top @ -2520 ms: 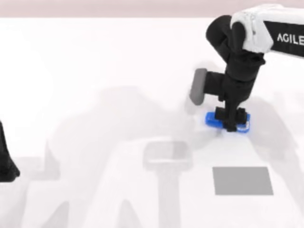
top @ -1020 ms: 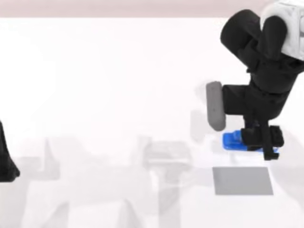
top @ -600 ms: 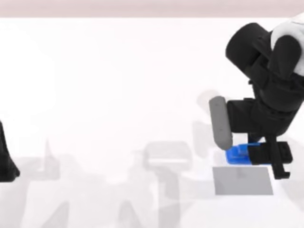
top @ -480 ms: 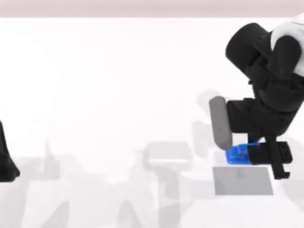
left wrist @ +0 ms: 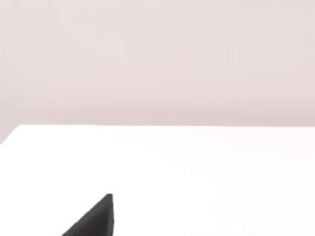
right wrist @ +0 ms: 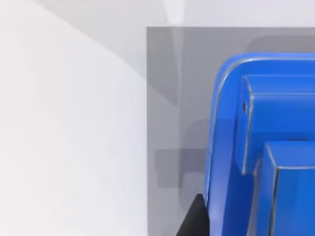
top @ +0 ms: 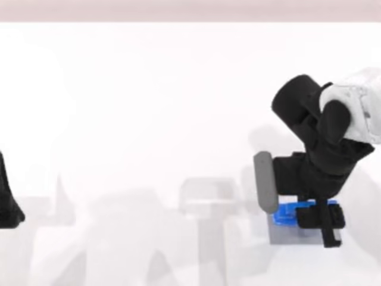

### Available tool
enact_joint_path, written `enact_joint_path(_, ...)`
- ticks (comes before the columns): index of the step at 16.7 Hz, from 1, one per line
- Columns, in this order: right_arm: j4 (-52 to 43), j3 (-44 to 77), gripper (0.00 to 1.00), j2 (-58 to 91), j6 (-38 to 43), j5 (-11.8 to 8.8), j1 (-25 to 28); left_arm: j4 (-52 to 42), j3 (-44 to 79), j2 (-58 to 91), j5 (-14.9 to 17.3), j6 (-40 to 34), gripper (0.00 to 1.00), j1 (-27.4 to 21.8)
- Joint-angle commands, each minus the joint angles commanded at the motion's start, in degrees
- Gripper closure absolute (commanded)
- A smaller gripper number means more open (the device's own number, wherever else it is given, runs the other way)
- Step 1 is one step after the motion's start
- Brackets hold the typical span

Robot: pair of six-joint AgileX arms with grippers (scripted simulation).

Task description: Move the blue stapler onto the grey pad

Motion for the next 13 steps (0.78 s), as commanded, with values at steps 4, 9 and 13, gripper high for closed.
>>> enact_joint_path(4,5.4,-3.8,1.00,2.1,-0.2,0.0,0.2,0.0,0.0,0.0,0.0,0.0,0.00,0.0)
enact_joint_path(9,5.4,-3.8,0.85,2.1,-0.2,0.0,0.2,0.0,0.0,0.0,0.0,0.0,0.00,0.0)
enact_joint_path(13,5.4,-3.8,0.55,2.1,-0.2,0.0,0.2,0.0,0.0,0.0,0.0,0.0,0.00,0.0)
